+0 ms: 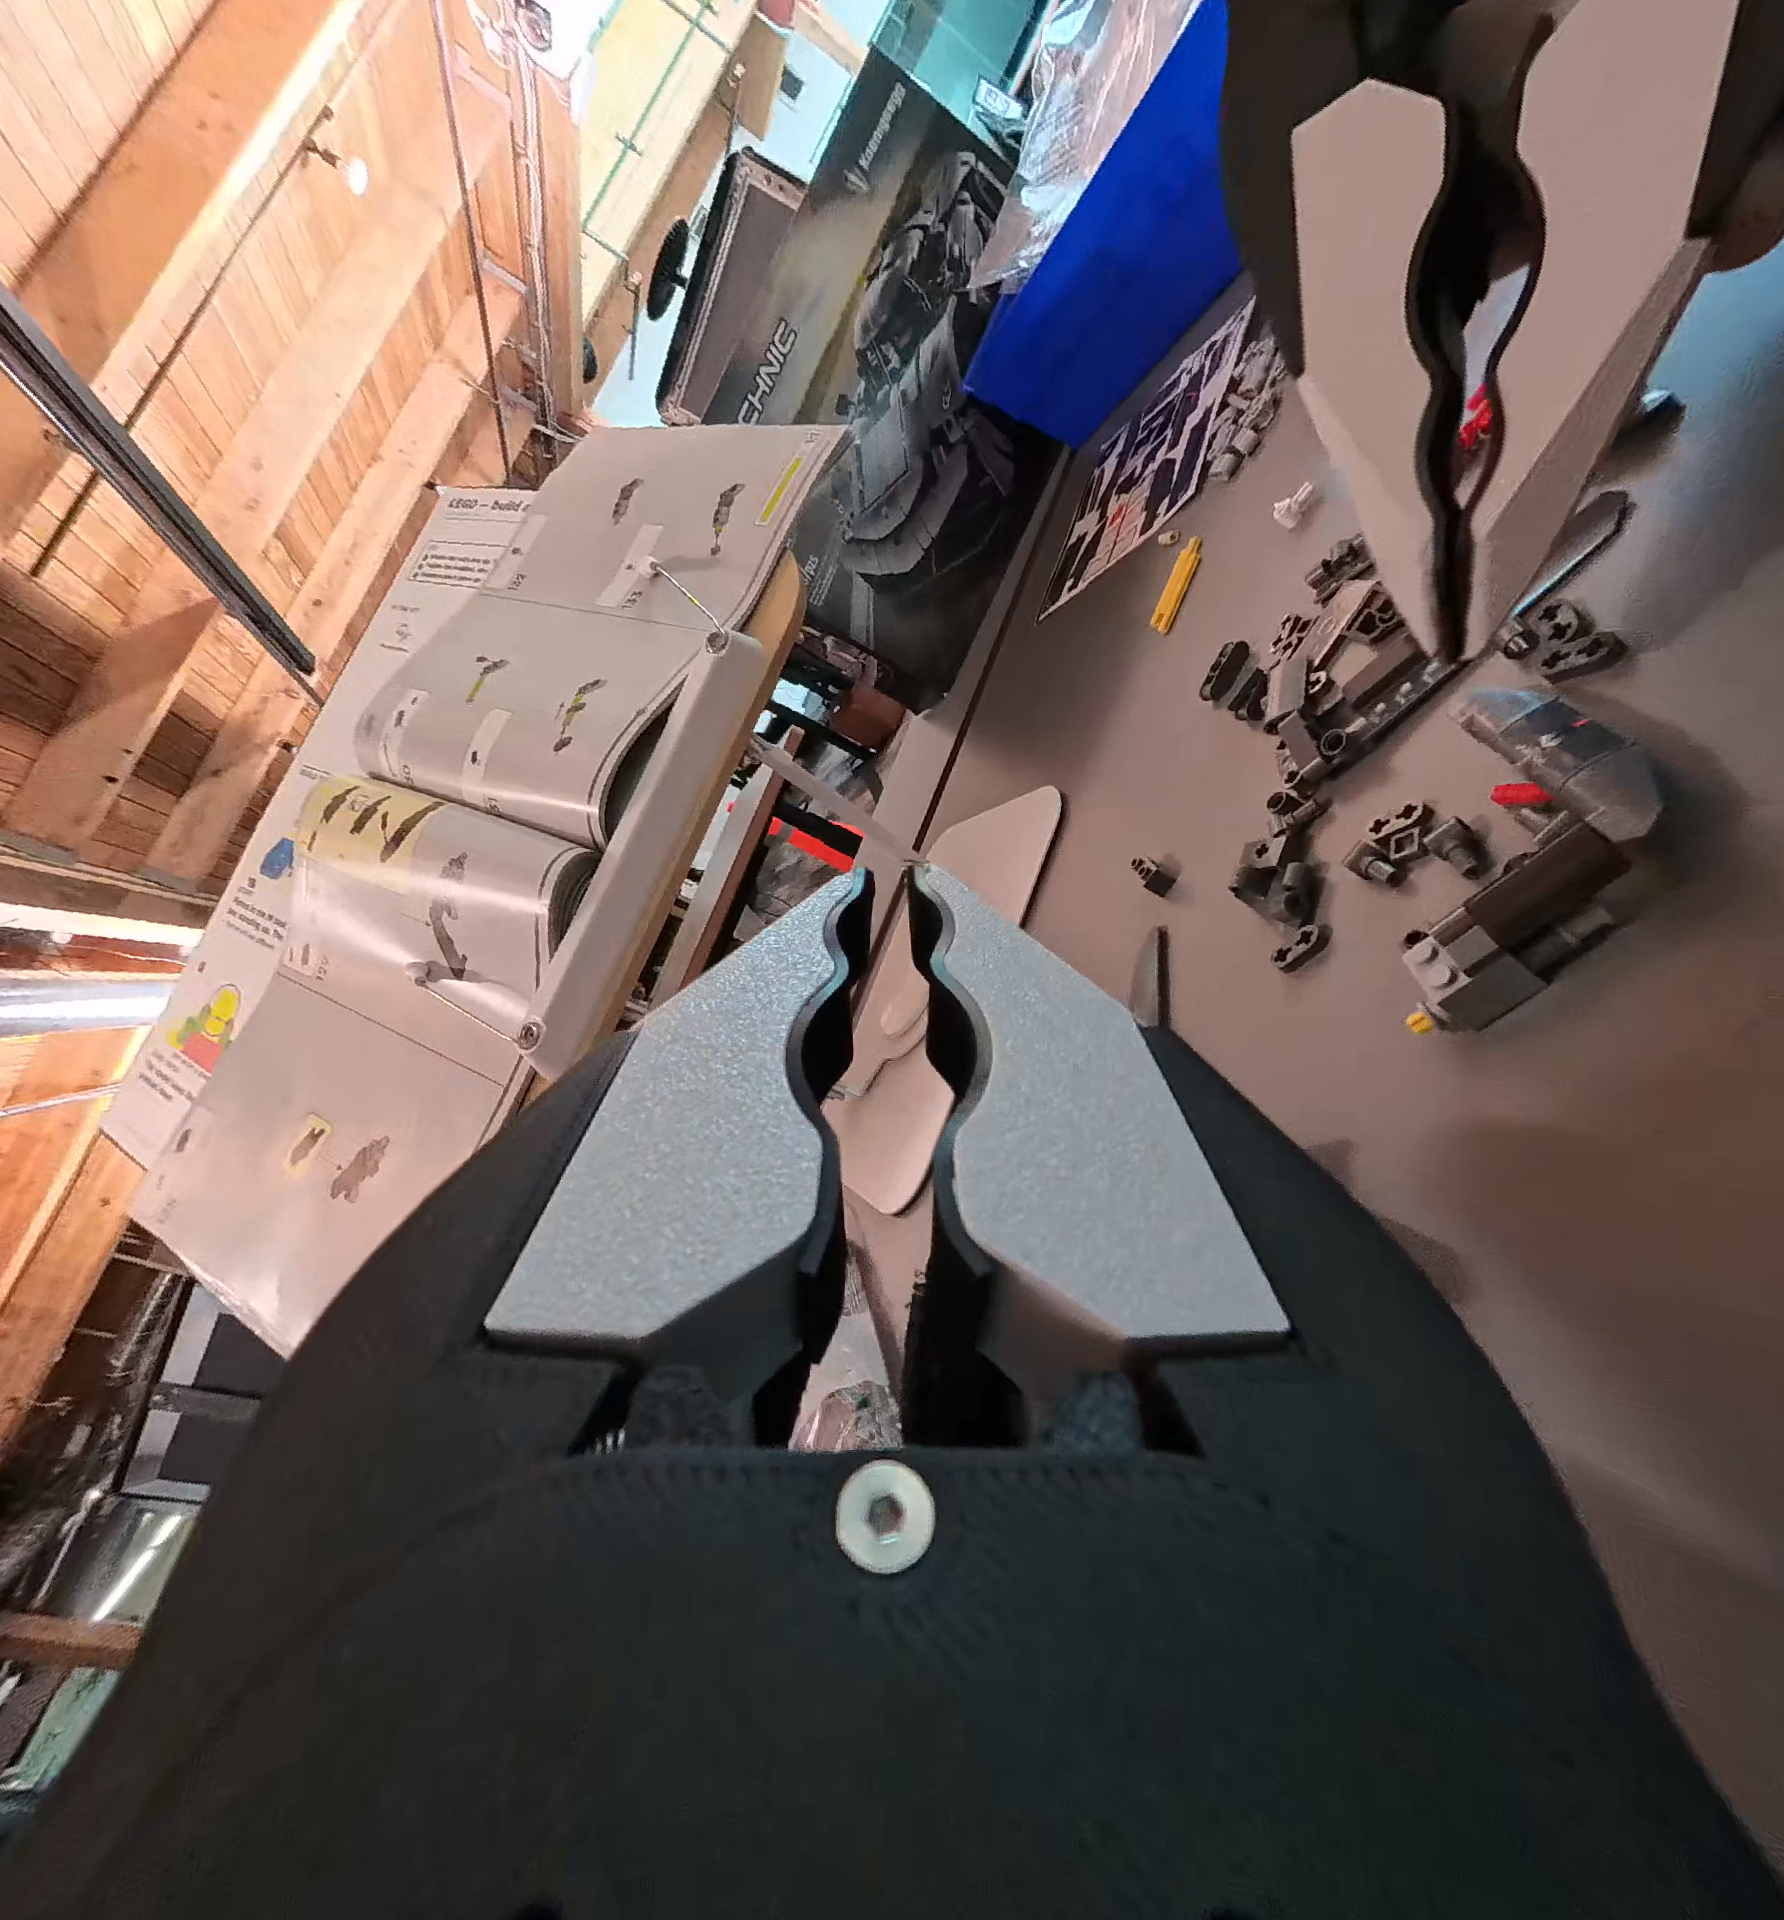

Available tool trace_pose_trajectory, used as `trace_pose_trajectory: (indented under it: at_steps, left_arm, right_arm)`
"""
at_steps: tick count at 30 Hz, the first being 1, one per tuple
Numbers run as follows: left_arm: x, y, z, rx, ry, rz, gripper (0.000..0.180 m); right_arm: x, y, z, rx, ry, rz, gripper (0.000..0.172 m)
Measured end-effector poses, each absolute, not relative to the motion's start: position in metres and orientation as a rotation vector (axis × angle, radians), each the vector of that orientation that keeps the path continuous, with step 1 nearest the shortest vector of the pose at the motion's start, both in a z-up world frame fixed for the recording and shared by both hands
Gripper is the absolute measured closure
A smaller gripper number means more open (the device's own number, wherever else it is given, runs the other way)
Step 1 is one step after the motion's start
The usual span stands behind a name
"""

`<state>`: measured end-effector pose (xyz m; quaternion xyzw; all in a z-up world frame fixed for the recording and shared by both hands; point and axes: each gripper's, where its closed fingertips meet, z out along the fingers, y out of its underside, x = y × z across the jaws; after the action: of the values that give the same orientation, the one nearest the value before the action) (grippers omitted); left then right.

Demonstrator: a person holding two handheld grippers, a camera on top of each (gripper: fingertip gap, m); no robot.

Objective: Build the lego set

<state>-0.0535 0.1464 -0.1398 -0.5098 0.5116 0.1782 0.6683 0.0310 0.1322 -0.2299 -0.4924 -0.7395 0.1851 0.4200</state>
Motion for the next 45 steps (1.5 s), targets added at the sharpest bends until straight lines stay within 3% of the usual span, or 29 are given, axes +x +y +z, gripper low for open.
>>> trace_pose_trajectory:
  at_steps: [3, 8, 14, 24, 34, 45]
  left_arm:
    - [-0.049, 0.145, -0.139, -1.149, 1.152, 0.384, 0.176]
    - [-0.045, 0.144, -0.142, -1.141, 1.162, 0.387, 0.177]
    - [-0.045, 0.144, -0.142, -1.131, 1.166, 0.378, 0.178]
    - [-0.043, 0.139, -0.139, -1.12, 1.158, 0.346, 0.179]
    - [-0.024, 0.115, -0.15, -1.068, 1.297, 0.192, 0.17]
    - [0.006, 0.093, -0.218, -1.119, 1.644, 0.186, 0.159]
  right_arm:
    - [0.031, 0.143, -0.232, -1.265, -1.818, 0.404, 0.172]
    - [0.034, 0.137, -0.236, -1.293, -1.853, 0.443, 0.139]
    - [0.033, 0.124, -0.248, -1.307, -1.934, 0.499, 0.127]
    - [0.026, 0.125, -0.258, -1.324, -1.945, 0.473, 0.156]
    - [0.024, 0.124, -0.259, -1.315, -1.951, 0.458, 0.16]
    - [0.025, 0.117, -0.256, -1.34, -1.958, 0.511, 0.16]
